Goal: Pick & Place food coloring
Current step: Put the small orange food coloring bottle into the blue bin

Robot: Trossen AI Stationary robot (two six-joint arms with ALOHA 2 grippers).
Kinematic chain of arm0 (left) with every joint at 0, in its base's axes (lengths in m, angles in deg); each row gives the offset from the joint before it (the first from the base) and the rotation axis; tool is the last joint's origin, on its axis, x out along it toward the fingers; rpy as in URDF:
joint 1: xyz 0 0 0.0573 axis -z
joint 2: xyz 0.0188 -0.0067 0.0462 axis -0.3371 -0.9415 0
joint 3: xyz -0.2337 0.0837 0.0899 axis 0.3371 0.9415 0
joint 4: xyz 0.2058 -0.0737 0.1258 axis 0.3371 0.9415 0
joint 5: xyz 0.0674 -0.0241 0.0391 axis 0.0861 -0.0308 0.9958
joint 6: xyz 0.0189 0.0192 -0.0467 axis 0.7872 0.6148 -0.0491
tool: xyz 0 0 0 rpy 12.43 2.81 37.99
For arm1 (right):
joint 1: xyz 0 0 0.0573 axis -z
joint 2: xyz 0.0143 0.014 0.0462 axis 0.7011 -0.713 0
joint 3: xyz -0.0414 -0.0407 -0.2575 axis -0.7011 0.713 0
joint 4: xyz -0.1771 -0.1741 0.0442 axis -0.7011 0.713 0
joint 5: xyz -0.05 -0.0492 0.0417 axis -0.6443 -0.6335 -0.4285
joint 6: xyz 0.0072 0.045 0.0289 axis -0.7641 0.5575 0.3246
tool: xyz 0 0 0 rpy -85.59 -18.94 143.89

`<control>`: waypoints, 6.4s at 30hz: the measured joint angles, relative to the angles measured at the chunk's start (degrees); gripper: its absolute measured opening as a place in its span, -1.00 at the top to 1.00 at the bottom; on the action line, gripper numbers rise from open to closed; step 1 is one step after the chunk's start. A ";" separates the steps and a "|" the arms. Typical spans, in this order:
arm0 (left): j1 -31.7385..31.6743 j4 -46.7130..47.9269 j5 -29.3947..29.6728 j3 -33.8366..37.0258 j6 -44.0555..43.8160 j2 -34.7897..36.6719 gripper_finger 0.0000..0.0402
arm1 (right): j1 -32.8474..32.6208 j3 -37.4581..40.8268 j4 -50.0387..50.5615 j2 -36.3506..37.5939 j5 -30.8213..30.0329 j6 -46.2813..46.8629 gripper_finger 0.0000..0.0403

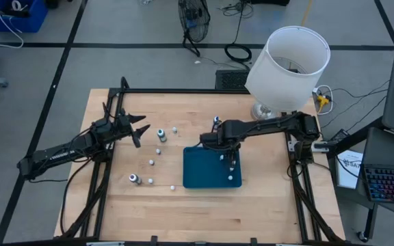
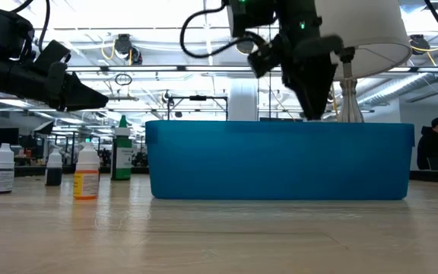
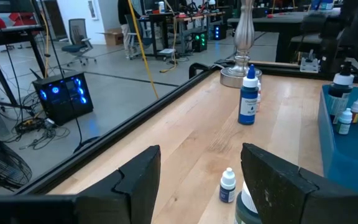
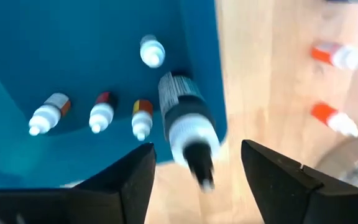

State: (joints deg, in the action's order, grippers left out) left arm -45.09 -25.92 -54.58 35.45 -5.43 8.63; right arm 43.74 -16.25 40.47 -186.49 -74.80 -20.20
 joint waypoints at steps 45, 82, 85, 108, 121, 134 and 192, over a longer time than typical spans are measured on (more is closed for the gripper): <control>0.00 0.00 0.00 0.00 -0.02 0.00 -0.12 | 26.38 47.78 -59.34 40.93 -1.58 -16.40 0.12; 0.00 0.00 -0.02 0.02 0.00 0.00 -0.12 | 23.54 66.56 -76.95 37.26 -10.39 4.41 0.18; 0.02 0.00 -0.02 0.02 0.00 0.00 -0.12 | 23.70 66.56 -79.17 34.09 -10.77 3.08 0.18; 0.00 0.00 0.00 0.02 0.00 0.00 -0.12 | 25.55 66.53 -84.29 32.85 -10.58 1.09 0.18; 0.00 0.00 0.00 0.02 0.00 0.00 -0.12 | 25.59 66.53 -83.99 32.81 -10.40 1.10 0.42; 0.01 0.00 0.00 0.00 0.00 0.00 -0.12 | 25.57 66.45 -84.31 32.83 -7.62 -1.99 0.82; 0.00 0.02 0.00 0.02 0.00 0.00 -0.12 | -12.31 16.83 -63.22 3.65 -5.53 -2.38 0.82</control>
State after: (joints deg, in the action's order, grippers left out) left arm -45.09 -25.89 -54.58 35.47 -5.43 8.63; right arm 31.44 0.59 -22.75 -182.84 -80.33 -22.58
